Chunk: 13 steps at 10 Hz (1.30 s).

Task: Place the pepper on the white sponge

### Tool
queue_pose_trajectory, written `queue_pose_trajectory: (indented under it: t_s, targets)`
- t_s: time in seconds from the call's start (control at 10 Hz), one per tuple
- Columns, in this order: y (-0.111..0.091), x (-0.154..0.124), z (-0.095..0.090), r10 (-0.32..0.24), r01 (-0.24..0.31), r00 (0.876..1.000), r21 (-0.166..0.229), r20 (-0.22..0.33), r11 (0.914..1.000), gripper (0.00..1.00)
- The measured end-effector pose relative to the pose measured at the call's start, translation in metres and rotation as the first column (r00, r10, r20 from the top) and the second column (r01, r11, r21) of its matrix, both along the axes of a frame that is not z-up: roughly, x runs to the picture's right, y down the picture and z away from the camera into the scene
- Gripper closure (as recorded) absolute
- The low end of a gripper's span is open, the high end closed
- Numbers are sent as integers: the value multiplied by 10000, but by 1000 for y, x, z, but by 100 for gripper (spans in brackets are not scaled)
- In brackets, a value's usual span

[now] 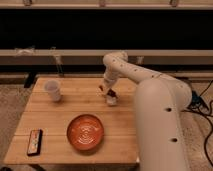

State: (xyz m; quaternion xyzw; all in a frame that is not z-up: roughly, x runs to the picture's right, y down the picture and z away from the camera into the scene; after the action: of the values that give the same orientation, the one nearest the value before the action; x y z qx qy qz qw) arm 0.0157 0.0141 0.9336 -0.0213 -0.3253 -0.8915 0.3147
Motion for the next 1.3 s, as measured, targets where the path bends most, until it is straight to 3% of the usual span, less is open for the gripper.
queue_pose_trajectory:
  t_s: [0.3,0.7,1.0,1.3]
  targets:
    - [6,2,0,-137,136,9999,-48,-55,9999,94]
    - [2,13,5,109,-111,9996,-99,-248,9999,94]
    - [1,23,8,304,-315,9984,-221,-481,9993,74]
    - [8,26,8,121,-141,9988,-426,-473,9990,43]
